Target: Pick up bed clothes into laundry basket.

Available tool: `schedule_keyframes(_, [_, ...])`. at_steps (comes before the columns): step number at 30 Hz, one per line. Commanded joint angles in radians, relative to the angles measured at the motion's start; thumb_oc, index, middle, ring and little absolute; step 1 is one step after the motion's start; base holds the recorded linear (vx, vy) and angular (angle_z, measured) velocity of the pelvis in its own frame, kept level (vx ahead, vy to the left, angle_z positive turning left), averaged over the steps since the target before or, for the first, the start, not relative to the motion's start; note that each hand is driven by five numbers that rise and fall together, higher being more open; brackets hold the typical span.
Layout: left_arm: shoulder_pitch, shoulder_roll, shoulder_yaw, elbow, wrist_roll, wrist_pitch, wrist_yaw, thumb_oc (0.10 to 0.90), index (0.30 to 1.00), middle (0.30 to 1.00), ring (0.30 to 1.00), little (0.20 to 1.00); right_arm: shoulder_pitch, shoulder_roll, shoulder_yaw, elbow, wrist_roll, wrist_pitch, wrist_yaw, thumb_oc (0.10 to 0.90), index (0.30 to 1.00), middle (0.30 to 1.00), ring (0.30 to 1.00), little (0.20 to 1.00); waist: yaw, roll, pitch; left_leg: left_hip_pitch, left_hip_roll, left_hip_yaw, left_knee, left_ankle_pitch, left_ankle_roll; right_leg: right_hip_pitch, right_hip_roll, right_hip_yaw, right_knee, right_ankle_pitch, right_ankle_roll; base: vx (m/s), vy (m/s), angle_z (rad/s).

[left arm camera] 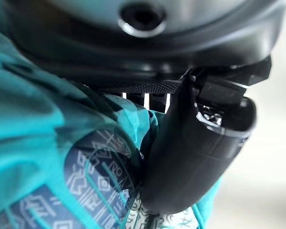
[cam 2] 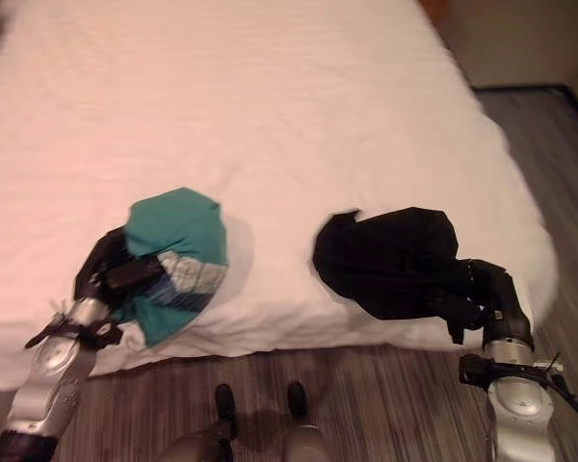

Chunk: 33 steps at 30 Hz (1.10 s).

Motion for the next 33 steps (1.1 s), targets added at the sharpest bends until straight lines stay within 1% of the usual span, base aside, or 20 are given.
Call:
schedule_keyframes(1, [-0.111,0.051,0.032,-0.063,0.011,-0.11,-0.005,0.4,0.3,0.3,0.3,0.3,0.013,-0.05,-0.029,-0.007,0.018,-0.069,-0.088,0.4,0.3,0.3,0.3,0.3,-0.017,0.006,-0.062,-0.003,0.066,0.026,-0.003,-0.079,-0.046,-0.036,-0.083,-0.14,0.159,-0.004,0.042,-0.3,0.143,-0.92])
schedule_keyframes(3, [-0.076,0.053,0.065,-0.065,-0.001,-0.106,-0.009,0.4,0.3,0.3,0.3,0.3,0.006,-0.044,-0.013,-0.012,0.009,-0.066,-0.087,0.4,0.3,0.3,0.3,0.3,0.015,0.007,-0.076,-0.003,0.086,0.087,-0.003,-0.069,-0.046,0.013,-0.107,-0.243,0.245,-0.072,0.017,-0.28,0.137,-1.43])
schedule_keyframes(6, [0.021,0.035,0.134,-0.08,-0.03,-0.092,-0.019,0.4,0.3,0.3,0.3,0.3,-0.03,-0.041,0.029,-0.013,-0.004,-0.064,-0.085,0.4,0.3,0.3,0.3,0.3,0.089,-0.012,-0.12,-0.003,0.085,0.154,-0.003,-0.075,-0.037,0.132,-0.161,-0.339,0.337,-0.107,0.013,-0.18,0.041,-1.62])
schedule_keyframes(8, [0.128,0.02,0.189,-0.099,-0.054,-0.078,-0.032,0.4,0.3,0.3,0.3,0.3,-0.081,-0.045,0.08,-0.029,-0.021,-0.059,-0.077,0.4,0.3,0.3,0.3,0.3,0.16,-0.04,-0.157,-0.034,0.08,0.228,0.004,-0.055,-0.028,0.234,-0.216,-0.428,0.332,-0.059,0.029,-0.27,-0.065,-1.49])
schedule_keyframes(11, [0.234,0.01,0.225,-0.126,-0.07,-0.059,-0.058,0.4,0.3,0.3,0.3,0.3,-0.122,-0.051,0.136,-0.05,-0.042,-0.046,-0.057,0.4,0.3,0.3,0.3,0.3,0.223,-0.086,-0.194,-0.084,0.092,0.309,0.01,-0.018,-0.028,0.308,-0.203,-0.436,0.281,0.008,0.068,-0.32,-0.141,-1.67])
schedule_keyframes(12, [0.239,0.01,0.228,-0.129,-0.069,-0.058,-0.058,0.4,0.3,0.3,0.3,0.3,-0.123,-0.05,0.139,-0.048,-0.043,-0.046,-0.057,0.4,0.3,0.3,0.3,0.3,0.227,-0.087,-0.197,-0.084,0.095,0.314,0.009,-0.016,-0.03,0.307,-0.202,-0.43,0.274,0.013,0.068,-0.41,-0.233,-1.09])
schedule_keyframes(14, [0.28,-0.005,0.25,-0.149,-0.079,-0.056,-0.066,0.4,0.3,0.3,0.3,0.3,-0.152,-0.052,0.178,-0.078,-0.042,-0.048,-0.052,0.4,0.3,0.3,0.3,0.3,0.274,-0.084,-0.193,-0.129,0.174,0.374,0.014,0.071,-0.085,0.329,-0.142,-0.515,0.164,-0.153,0.044,-0.47,-0.361,-0.26])
schedule_keyframes(15, [0.288,-0.012,0.252,-0.151,-0.076,-0.053,-0.07,0.4,0.3,0.3,0.3,0.3,-0.145,-0.052,0.187,-0.093,-0.042,-0.049,-0.044,0.4,0.3,0.3,0.3,0.3,0.282,-0.078,-0.182,-0.144,0.209,0.368,0.017,0.121,-0.118,0.338,-0.094,-0.507,0.116,-0.235,0.011,-0.33,-0.466,-0.79])
schedule_keyframes(17, [0.275,-0.026,0.223,-0.144,-0.072,-0.047,-0.072,0.4,0.3,0.3,0.3,0.3,-0.128,-0.055,0.192,-0.099,-0.043,-0.053,-0.045,0.4,0.3,0.3,0.3,0.3,0.284,-0.06,-0.155,-0.183,0.263,0.331,0.047,0.185,-0.172,0.366,-0.004,-0.49,0.052,-0.297,-0.041,-0.34,-0.464,-0.13])
schedule_keyframes(19, [0.256,-0.039,0.195,-0.12,-0.066,-0.052,-0.065,0.4,0.3,0.3,0.3,0.3,-0.142,-0.071,0.217,-0.105,-0.05,-0.058,-0.052,0.4,0.3,0.3,0.3,0.3,0.299,-0.042,-0.104,-0.209,0.272,0.221,0.093,0.205,-0.198,0.387,0.02,-0.487,0.027,-0.293,-0.061,-0.32,-0.263,0.07])
schedule_keyframes(20, [0.252,-0.04,0.193,-0.117,-0.065,-0.054,-0.064,0.4,0.3,0.3,0.3,0.3,-0.144,-0.073,0.215,-0.102,-0.05,-0.059,-0.053,0.4,0.3,0.3,0.3,0.3,0.296,-0.037,-0.098,-0.21,0.275,0.213,0.101,0.203,-0.2,0.393,0.025,-0.491,0.026,-0.293,-0.063,-0.44,-0.186,-0.2])
schedule_keyframes(21, [0.246,-0.057,0.16,-0.108,-0.065,-0.063,-0.063,0.4,0.3,0.3,0.3,0.3,-0.198,-0.081,0.261,-0.072,-0.028,-0.068,-0.061,0.4,0.3,0.3,0.3,0.3,0.338,-0.017,-0.053,-0.24,0.208,-0.065,0.175,0.199,-0.23,0.382,0.022,-0.475,0.002,-0.259,-0.072,-0.42,-0.175,-0.32])
schedule_keyframes(22, [0.25,-0.067,0.14,-0.104,-0.064,-0.07,-0.06,0.4,0.3,0.3,0.3,0.3,-0.234,-0.075,0.303,-0.049,-0.014,-0.075,-0.069,0.4,0.3,0.3,0.3,0.3,0.363,-0.015,-0.044,-0.233,0.149,-0.24,0.221,0.178,-0.237,0.368,0.016,-0.439,-0.003,-0.238,-0.072,-0.46,-0.193,-0.83])
schedule_keyframes(24, [0.274,-0.073,0.16,-0.116,-0.076,-0.076,-0.057,0.4,0.3,0.3,0.3,0.3,-0.271,-0.055,0.344,-0.029,0.015,-0.085,-0.066,0.4,0.3,0.3,0.3,0.3,0.382,-0.029,-0.044,-0.201,0.051,-0.43,0.314,0.068,-0.214,0.341,0.007,-0.365,-0.009,-0.21,-0.075,-0.18,-0.143,-0.93])
schedule_keyframes(25, [0.274,-0.073,0.161,-0.116,-0.076,-0.076,-0.057,0.4,0.3,0.3,0.3,0.3,-0.273,-0.055,0.345,-0.028,0.015,-0.086,-0.067,0.4,0.3,0.3,0.3,0.3,0.381,-0.029,-0.044,-0.204,0.052,-0.43,0.318,0.068,-0.213,0.34,0.008,-0.365,-0.01,-0.208,-0.074,-0.14,-0.169,-1.27])
schedule_keyframes(26, [0.308,-0.084,0.192,-0.143,-0.099,-0.076,-0.063,0.4,0.3,0.3,0.3,0.3,-0.299,-0.036,0.379,-0.031,0.024,-0.089,-0.053,0.4,0.3,0.3,0.3,0.3,0.389,-0.029,-0.054,-0.156,0.028,-0.488,0.352,0.009,-0.189,0.316,0.024,-0.277,-0.021,-0.177,-0.081,-0.04,-0.095,-1.5])
schedule_keyframes(27, [0.309,-0.085,0.193,-0.143,-0.099,-0.076,-0.063,0.4,0.3,0.3,0.3,0.3,-0.299,-0.036,0.38,-0.031,0.024,-0.089,-0.053,0.4,0.3,0.3,0.3,0.3,0.39,-0.03,-0.056,-0.154,0.029,-0.485,0.352,0.001,-0.189,0.319,0.024,-0.276,-0.023,-0.18,-0.082,-0.02,-0.156,-1.62])
schedule_keyframes(28, [0.342,-0.094,0.221,-0.166,-0.109,-0.068,-0.076,0.4,0.3,0.3,0.3,0.3,-0.3,-0.03,0.392,-0.036,0.024,-0.084,-0.028,0.4,0.3,0.3,0.3,0.3,0.38,-0.024,-0.07,-0.098,0.026,-0.482,0.333,-0.052,-0.156,0.306,0.049,-0.214,-0.03,-0.169,-0.09,0.04,-0.065,-1.25])
schedule_keyframes(30, [0.345,-0.088,0.217,-0.168,-0.113,-0.058,-0.086,0.4,0.3,0.3,0.3,0.3,-0.266,-0.025,0.391,-0.041,0.017,-0.08,-0.005,0.4,0.3,0.3,0.3,0.3,0.361,-0.015,-0.077,-0.059,0.012,-0.489,0.312,-0.07,-0.129,0.306,0.073,-0.164,-0.029,-0.157,-0.103,0.04,-0.097,-1.42])
schedule_keyframes(33, [0.326,-0.075,0.2,-0.169,-0.103,-0.055,-0.09,0.4,0.3,0.3,0.3,0.3,-0.21,-0.027,0.367,-0.054,0.018,-0.069,0.02,0.4,0.3,0.3,0.3,0.3,0.335,-0.007,-0.079,-0.024,-0.005,-0.507,0.285,-0.082,-0.118,0.317,0.088,-0.153,-0.03,-0.166,-0.115,0.02,-0.044,-0.86])
